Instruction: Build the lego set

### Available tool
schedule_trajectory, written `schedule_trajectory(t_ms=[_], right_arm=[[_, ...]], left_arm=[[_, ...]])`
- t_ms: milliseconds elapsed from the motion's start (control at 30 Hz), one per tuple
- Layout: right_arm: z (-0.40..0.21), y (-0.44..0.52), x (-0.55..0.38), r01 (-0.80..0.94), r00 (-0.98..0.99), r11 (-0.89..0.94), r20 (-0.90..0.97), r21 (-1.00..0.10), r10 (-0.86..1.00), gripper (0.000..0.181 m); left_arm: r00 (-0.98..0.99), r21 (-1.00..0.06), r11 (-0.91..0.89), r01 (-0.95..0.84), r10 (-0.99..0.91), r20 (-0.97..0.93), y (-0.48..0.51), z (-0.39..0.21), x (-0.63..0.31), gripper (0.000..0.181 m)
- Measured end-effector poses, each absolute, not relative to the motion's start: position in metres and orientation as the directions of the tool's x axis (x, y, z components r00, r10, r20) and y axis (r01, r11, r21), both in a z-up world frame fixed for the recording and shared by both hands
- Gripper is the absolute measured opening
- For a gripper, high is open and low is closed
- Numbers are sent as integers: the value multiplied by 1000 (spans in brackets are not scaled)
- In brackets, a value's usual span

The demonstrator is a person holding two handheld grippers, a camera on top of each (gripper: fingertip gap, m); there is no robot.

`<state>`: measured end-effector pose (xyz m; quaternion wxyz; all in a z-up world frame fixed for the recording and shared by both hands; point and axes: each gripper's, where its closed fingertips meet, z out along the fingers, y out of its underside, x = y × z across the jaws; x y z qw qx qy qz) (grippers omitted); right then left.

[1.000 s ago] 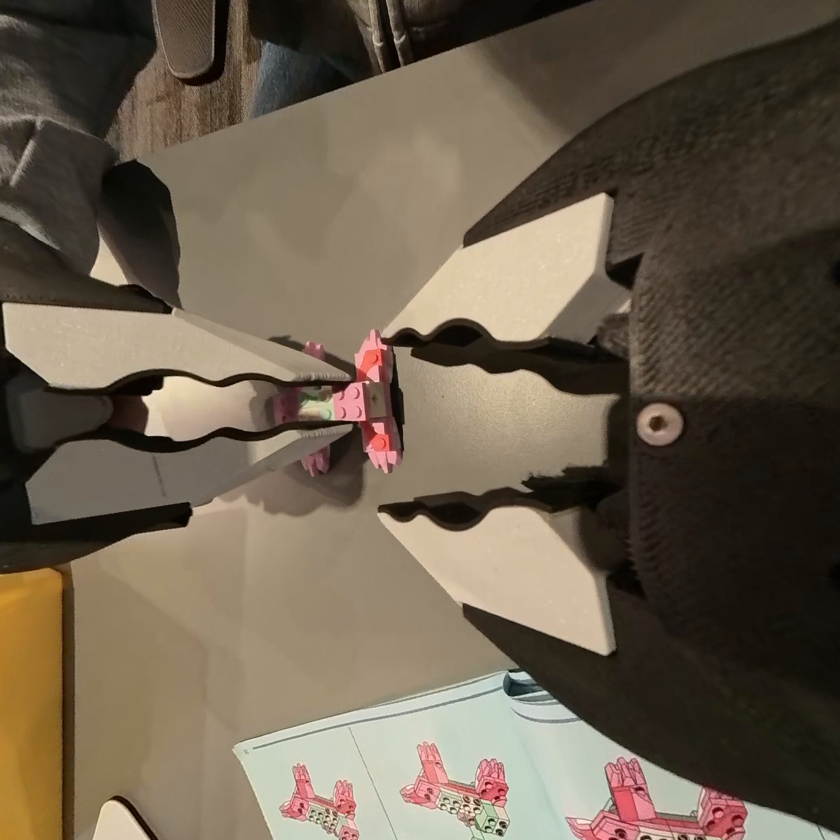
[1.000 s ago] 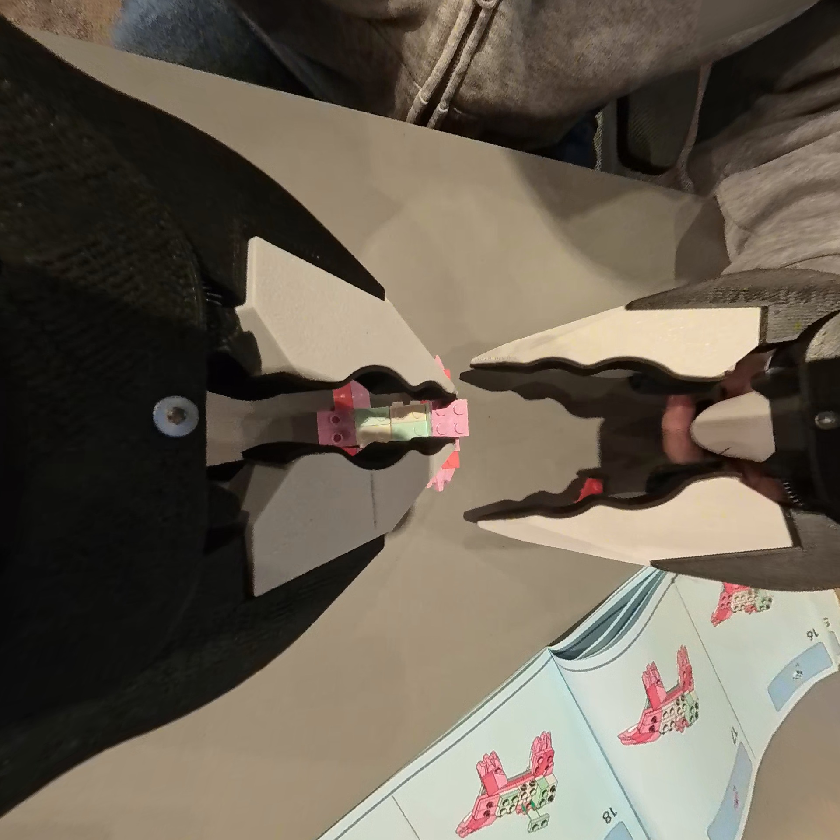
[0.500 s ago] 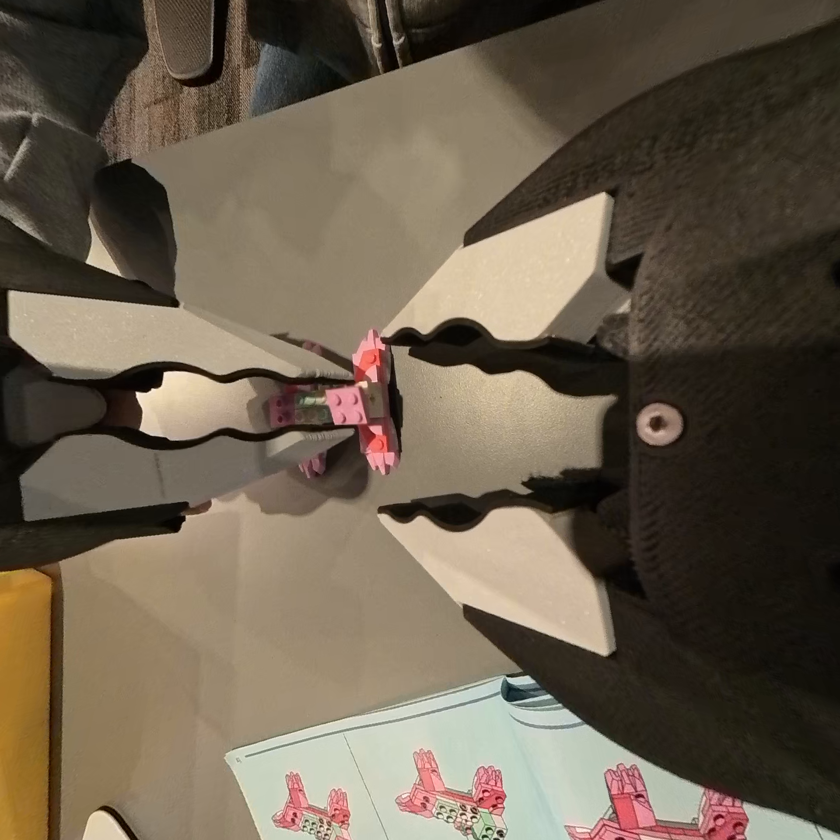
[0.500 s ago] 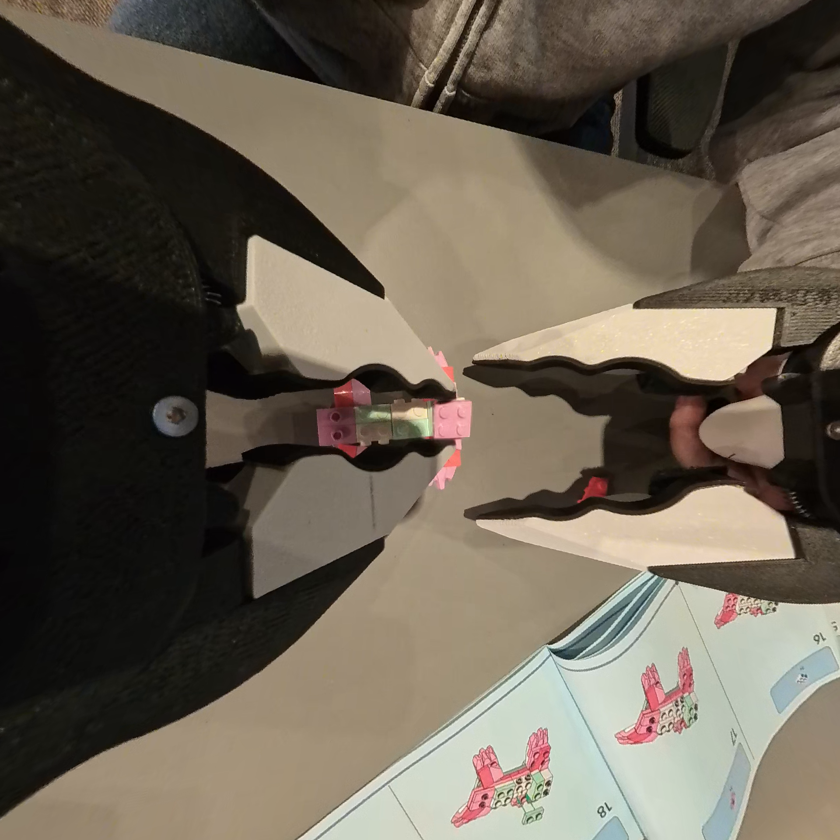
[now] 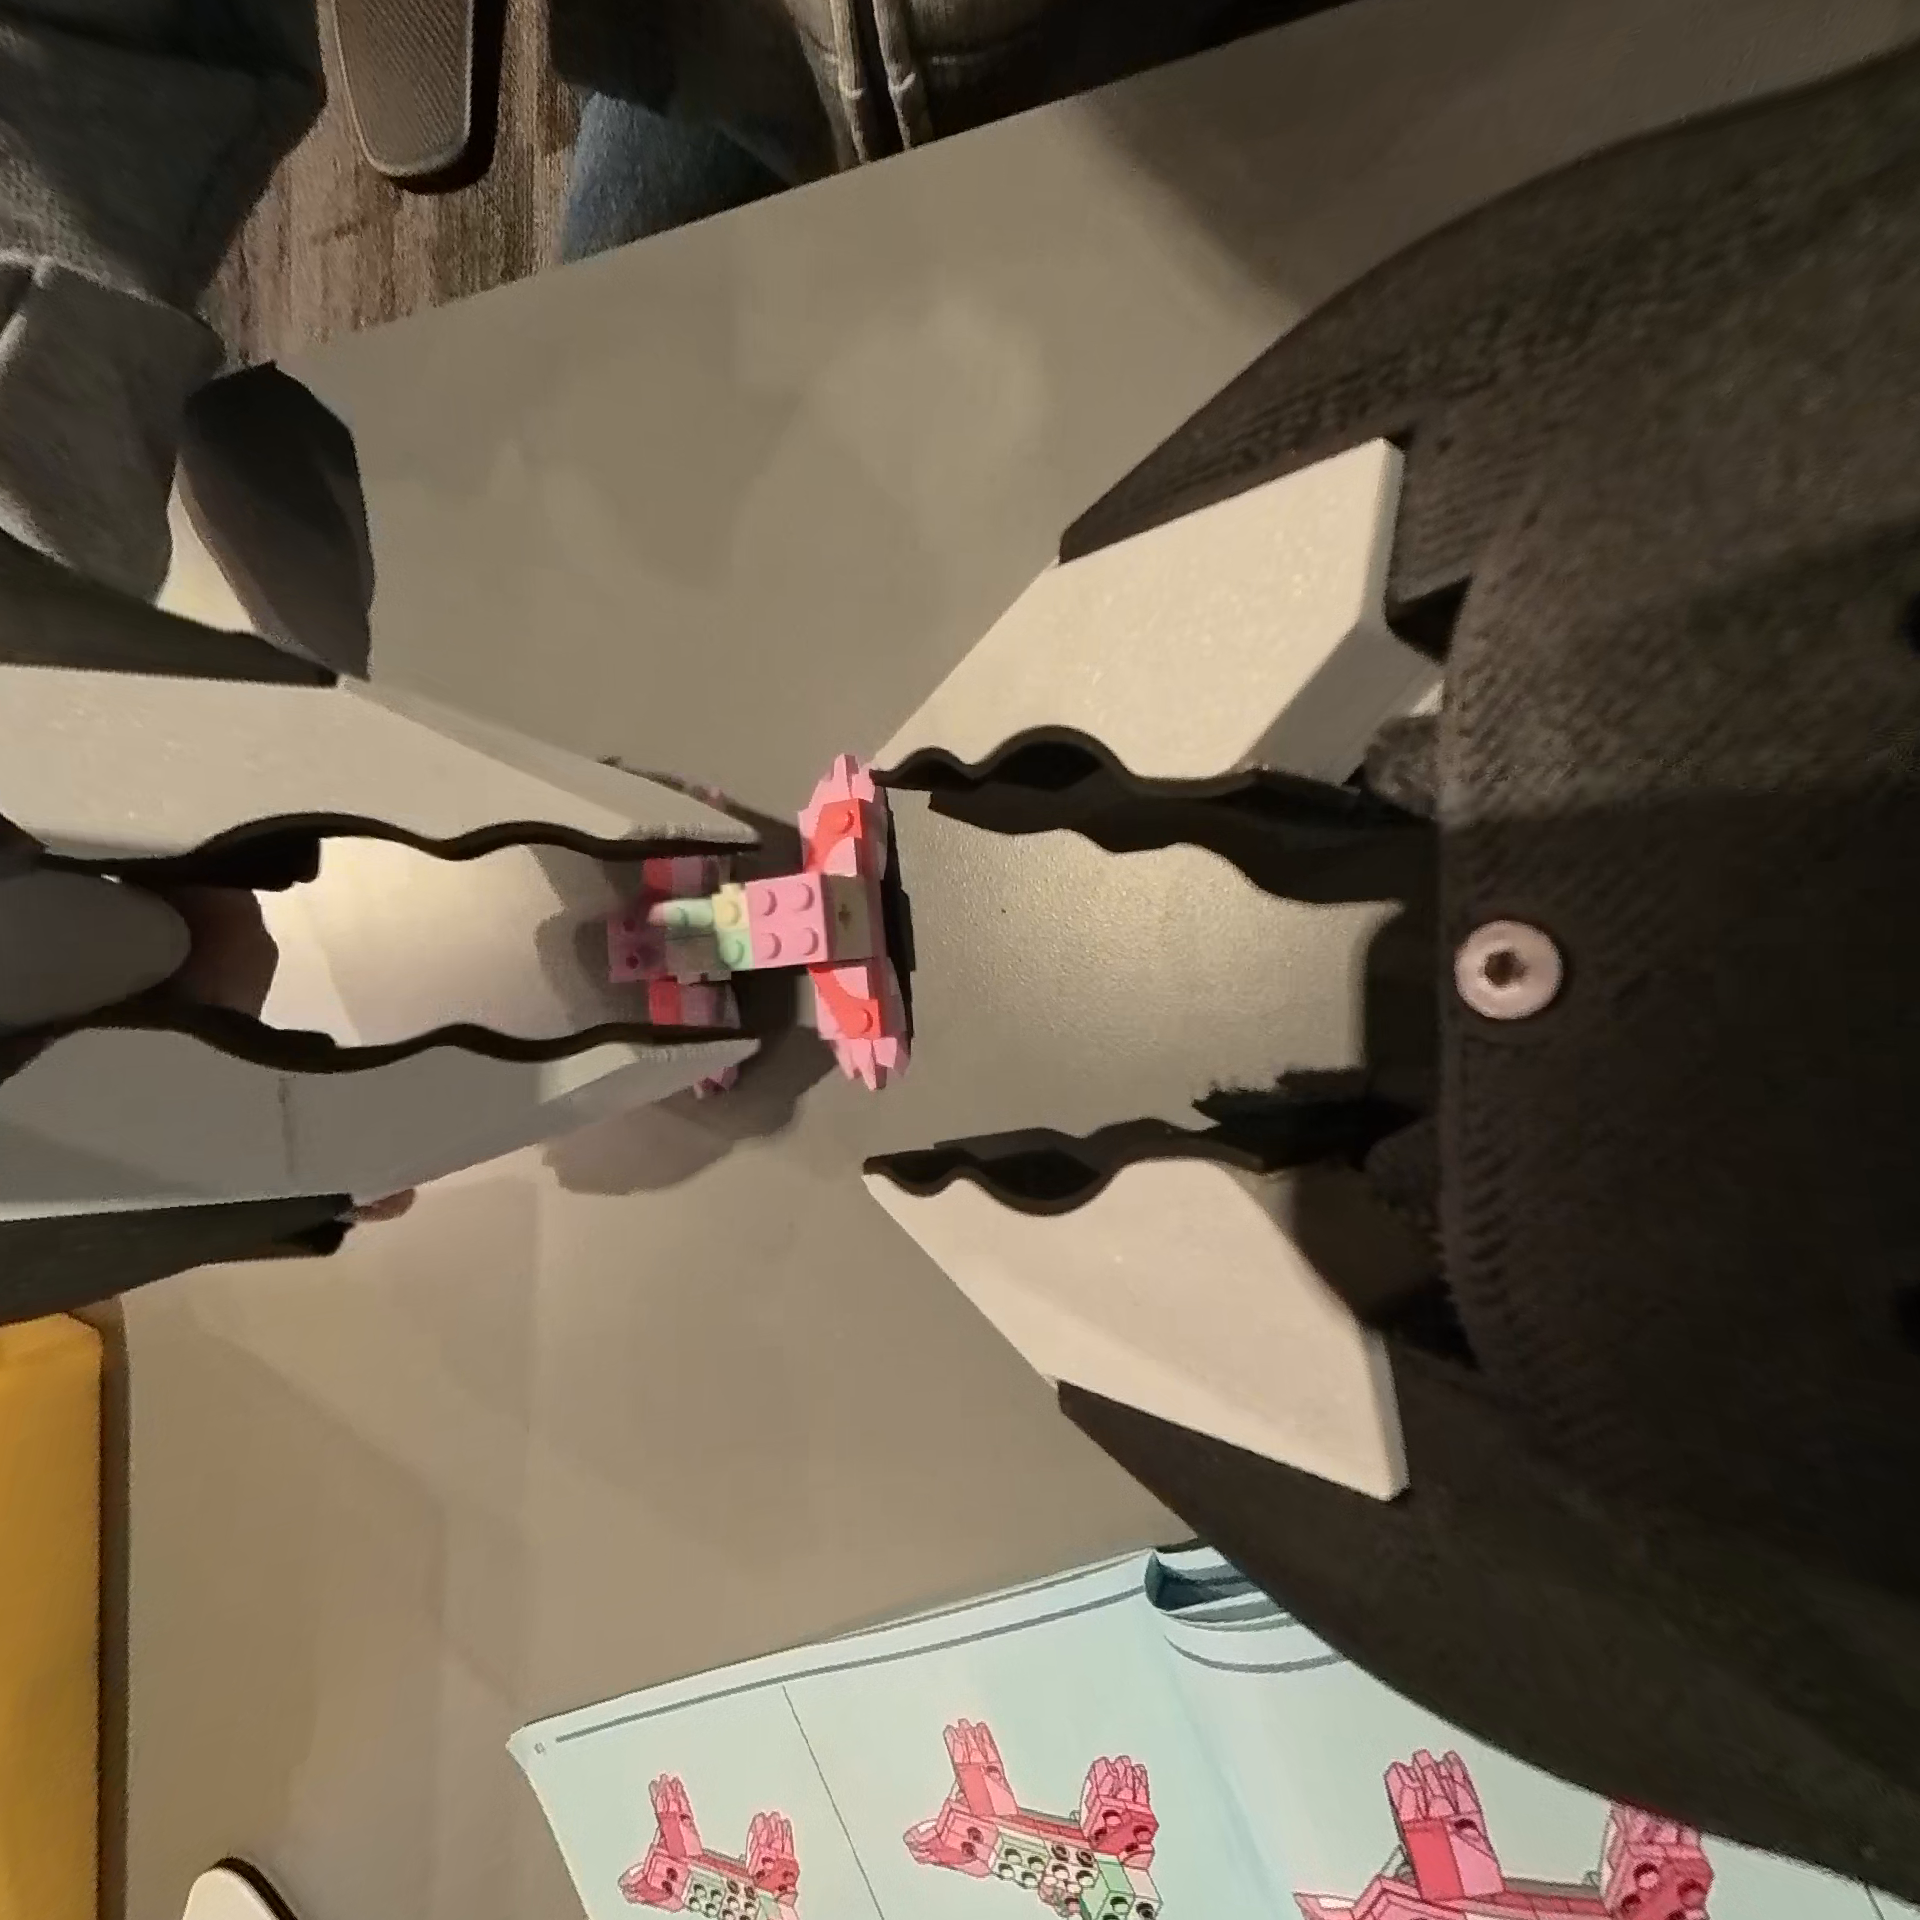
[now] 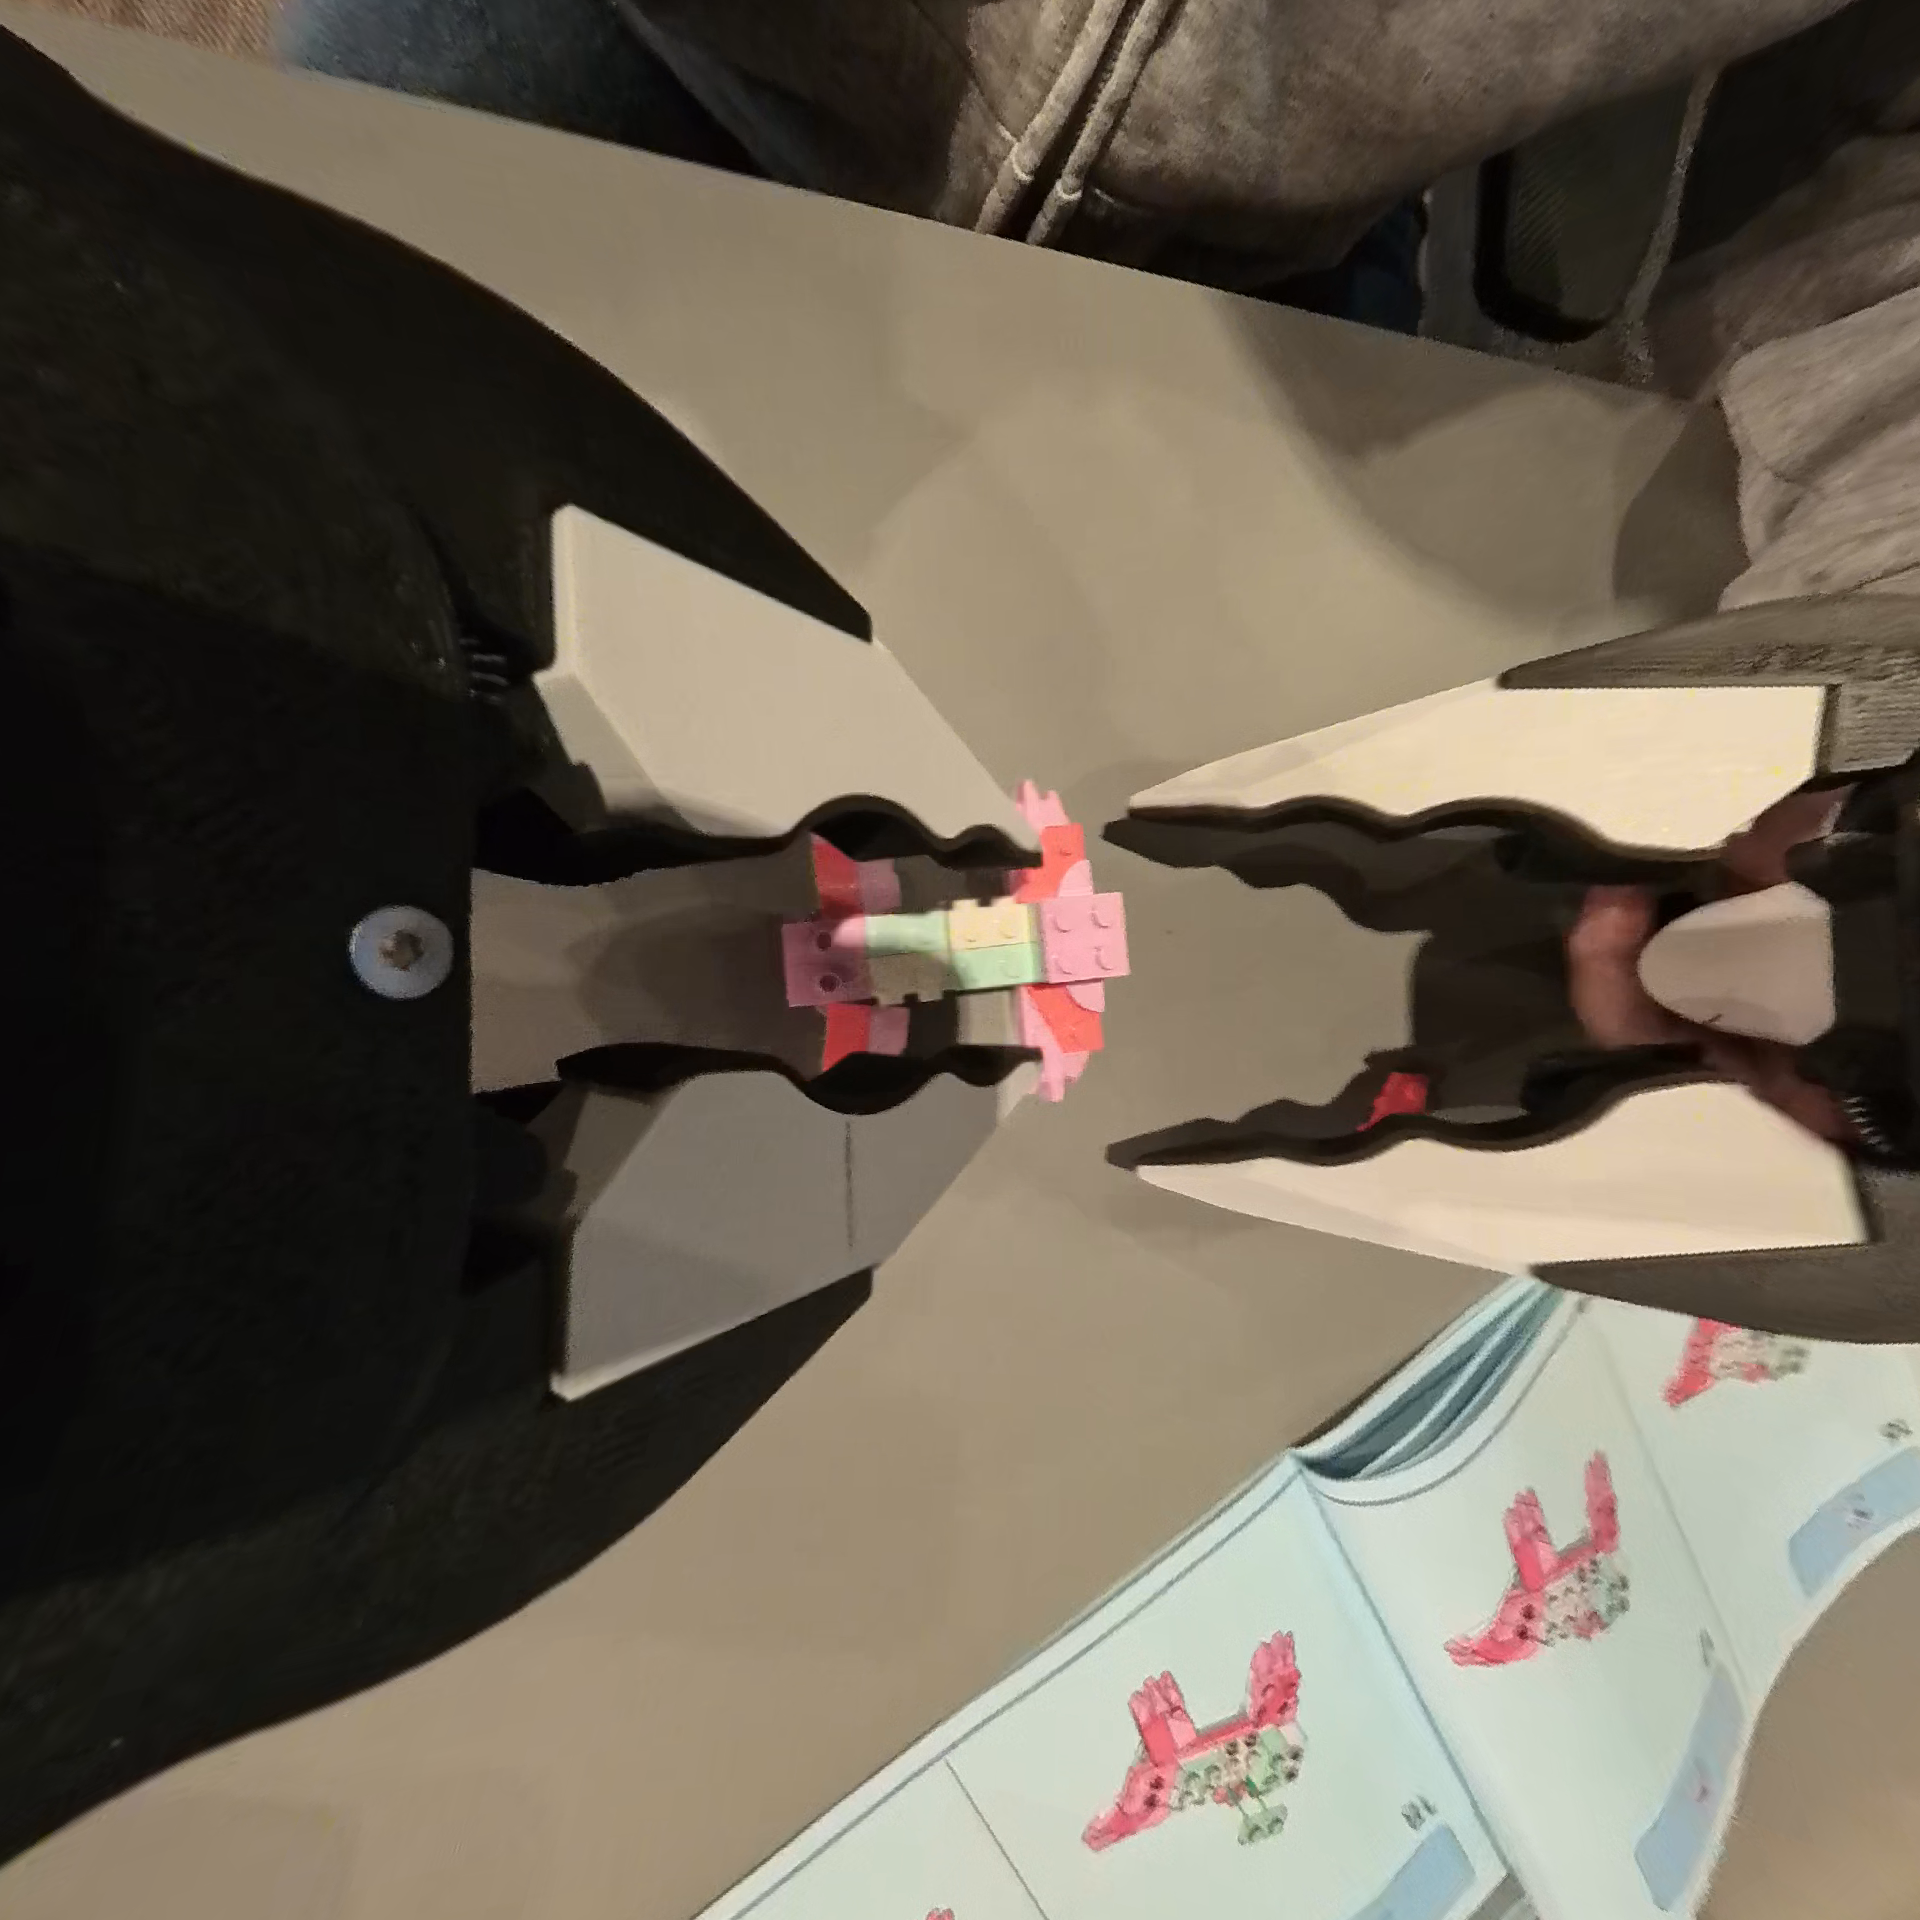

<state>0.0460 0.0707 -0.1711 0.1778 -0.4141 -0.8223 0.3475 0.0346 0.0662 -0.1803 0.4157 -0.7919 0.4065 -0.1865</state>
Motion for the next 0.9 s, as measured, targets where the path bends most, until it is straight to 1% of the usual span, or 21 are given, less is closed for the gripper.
schedule_trajectory(t_ms=[133, 233, 267, 333, 400, 467, 500, 533, 567, 600, 667, 767, 833, 900], right_arm=[[-183, 74, 53, 593, -602, 420, -32, -686, 798, 27], [-193, 73, 54, 611, -618, 451, -35, -651, 786, 22], [-194, 72, 54, 612, -622, 458, -35, -645, 782, 21], [-196, 71, 54, 614, -628, 462, -42, -640, 777, 19], [-196, 71, 53, 619, -630, 459, -53, -637, 775, 19], [-196, 71, 54, 622, -631, 464, -54, -631, 774, 18], [-196, 72, 54, 623, -631, 466, -53, -628, 774, 18], [-195, 73, 54, 624, -632, 466, -54, -627, 773, 18], [-193, 73, 54, 625, -631, 465, -57, -627, 773, 18], [-191, 74, 54, 626, -630, 461, -60, -628, 774, 18], [-187, 75, 54, 627, -633, 461, -66, -628, 772, 18], [-179, 76, 53, 613, -639, 467, -52, -637, 768, 18], [-173, 74, 52, 605, -639, 456, -57, -653, 767, 18], [-168, 73, 50, 596, -637, 438, -64, -673, 768, 18]], left_arm=[[595, -817, -305, -489, -802, -56, 66, -177, 35, 74], [613, -848, -234, -475, -779, -129, 72, -165, 33, 95], [617, -864, -198, -463, -772, -154, 73, -158, 33, 97], [615, -883, -134, -451, -763, -198, 73, -146, 32, 98], [588, -877, -74, -475, -768, -254, 70, -143, 34, 98], [537, -838, -7, -546, -771, -343, 66, -148, 36, 97], [495, -805, 52, -591, -765, -413, 63, -150, 37, 91], [439, -758, 140, -637, -742, -506, 59, -149, 38, 77], [397, -709, 228, -667, -697, -598, 57, -146, 38, 69], [383, -676, 288, -678, -646, -660, 58, -141, 37, 65], [393, -647, 324, -691, -582, -712, 63, -137, 31, 68], [365, -567, 334, -753, -505, -782, 71, -141, 23, 79], [319, -494, 361, -791, -446, -836, 73, -142, 23, 80], [250, -401, 391, -829, -383, -889, 72, -145, 27, 78]])
